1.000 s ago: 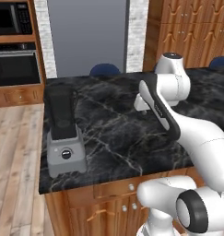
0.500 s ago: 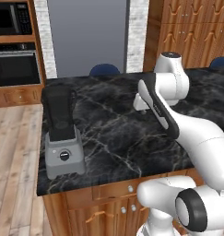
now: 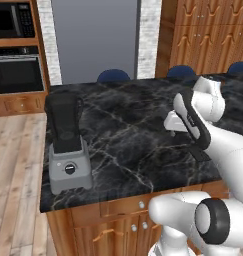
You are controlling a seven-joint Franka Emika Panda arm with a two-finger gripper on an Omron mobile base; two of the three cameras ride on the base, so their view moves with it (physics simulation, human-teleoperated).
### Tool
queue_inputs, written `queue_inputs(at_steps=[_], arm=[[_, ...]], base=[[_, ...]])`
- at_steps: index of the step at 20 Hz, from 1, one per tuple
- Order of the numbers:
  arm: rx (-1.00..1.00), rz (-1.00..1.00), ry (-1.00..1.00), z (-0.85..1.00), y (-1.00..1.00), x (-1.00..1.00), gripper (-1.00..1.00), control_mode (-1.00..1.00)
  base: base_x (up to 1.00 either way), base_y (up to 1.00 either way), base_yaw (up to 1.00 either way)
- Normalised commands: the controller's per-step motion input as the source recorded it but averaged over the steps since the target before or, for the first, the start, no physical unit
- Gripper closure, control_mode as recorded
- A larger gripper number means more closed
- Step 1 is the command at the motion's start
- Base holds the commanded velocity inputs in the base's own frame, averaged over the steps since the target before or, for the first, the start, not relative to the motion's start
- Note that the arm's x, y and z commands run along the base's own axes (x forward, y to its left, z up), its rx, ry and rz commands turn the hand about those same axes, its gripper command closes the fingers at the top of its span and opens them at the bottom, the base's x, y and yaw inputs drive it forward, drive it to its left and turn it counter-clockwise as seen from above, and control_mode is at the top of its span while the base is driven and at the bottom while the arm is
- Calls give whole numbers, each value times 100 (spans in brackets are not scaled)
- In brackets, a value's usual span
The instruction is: Close the lid blender by securely placing the lid on top.
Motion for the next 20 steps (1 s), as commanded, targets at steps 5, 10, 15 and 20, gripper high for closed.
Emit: queue_inputs(at_steps=[5,10,15,20], arm=[[21,-12,31,-61,-100,5,-100,-100],[3,-11,18,-16,-77,1,-100,-100],[-1,-1,9,-5,-49,6,-100,-100],[-6,0,0,-28,-18,20,-100,-100]], base=[[0,0,0],[0,0,0],[0,0,0],[0,0,0]])
